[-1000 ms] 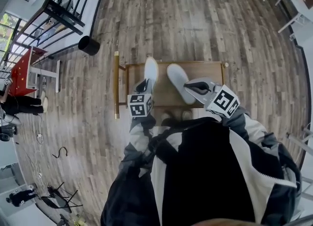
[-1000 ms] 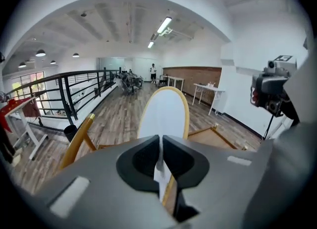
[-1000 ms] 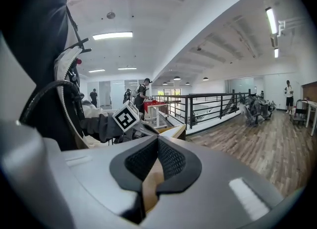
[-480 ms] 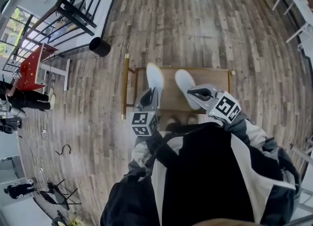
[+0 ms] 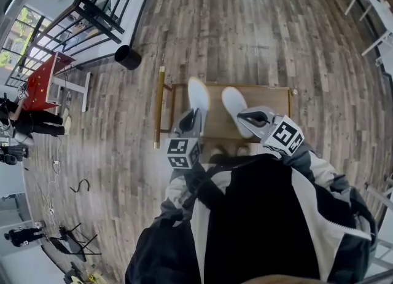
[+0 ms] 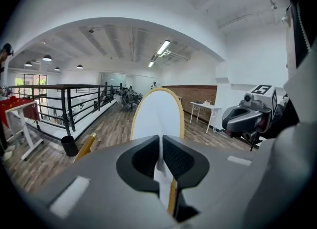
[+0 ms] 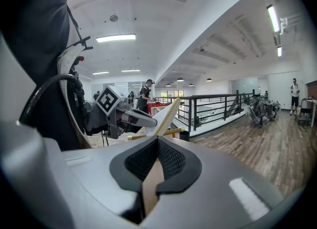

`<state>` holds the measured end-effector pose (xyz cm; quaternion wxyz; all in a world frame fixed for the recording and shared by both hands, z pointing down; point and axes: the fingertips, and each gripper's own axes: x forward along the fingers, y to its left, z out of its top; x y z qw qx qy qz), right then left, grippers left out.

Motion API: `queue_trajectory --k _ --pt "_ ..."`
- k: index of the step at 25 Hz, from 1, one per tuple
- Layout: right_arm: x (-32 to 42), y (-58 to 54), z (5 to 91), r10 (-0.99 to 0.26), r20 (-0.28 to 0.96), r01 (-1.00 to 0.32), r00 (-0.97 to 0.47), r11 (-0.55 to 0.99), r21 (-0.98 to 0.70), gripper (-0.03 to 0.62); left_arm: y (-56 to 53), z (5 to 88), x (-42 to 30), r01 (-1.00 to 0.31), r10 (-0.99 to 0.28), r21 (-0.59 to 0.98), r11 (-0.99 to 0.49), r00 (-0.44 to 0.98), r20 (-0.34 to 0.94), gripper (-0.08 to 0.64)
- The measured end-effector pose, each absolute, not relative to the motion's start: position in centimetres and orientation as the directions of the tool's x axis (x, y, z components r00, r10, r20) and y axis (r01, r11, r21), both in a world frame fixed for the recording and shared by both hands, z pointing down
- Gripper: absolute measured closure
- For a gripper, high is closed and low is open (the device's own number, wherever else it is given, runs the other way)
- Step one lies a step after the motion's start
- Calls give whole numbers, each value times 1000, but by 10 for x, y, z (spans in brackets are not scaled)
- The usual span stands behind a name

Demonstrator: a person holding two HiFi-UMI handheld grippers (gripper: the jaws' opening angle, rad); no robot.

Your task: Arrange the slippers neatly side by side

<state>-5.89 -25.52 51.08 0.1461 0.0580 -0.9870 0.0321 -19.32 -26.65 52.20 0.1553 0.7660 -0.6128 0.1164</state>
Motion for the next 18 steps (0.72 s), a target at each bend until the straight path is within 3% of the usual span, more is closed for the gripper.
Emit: queue_trajectory --k 18 --pt "-43 -259 510 -177 326 -202 -929 979 -42 588 -283 583 -241 -987 -840 92 -134 162 518 528"
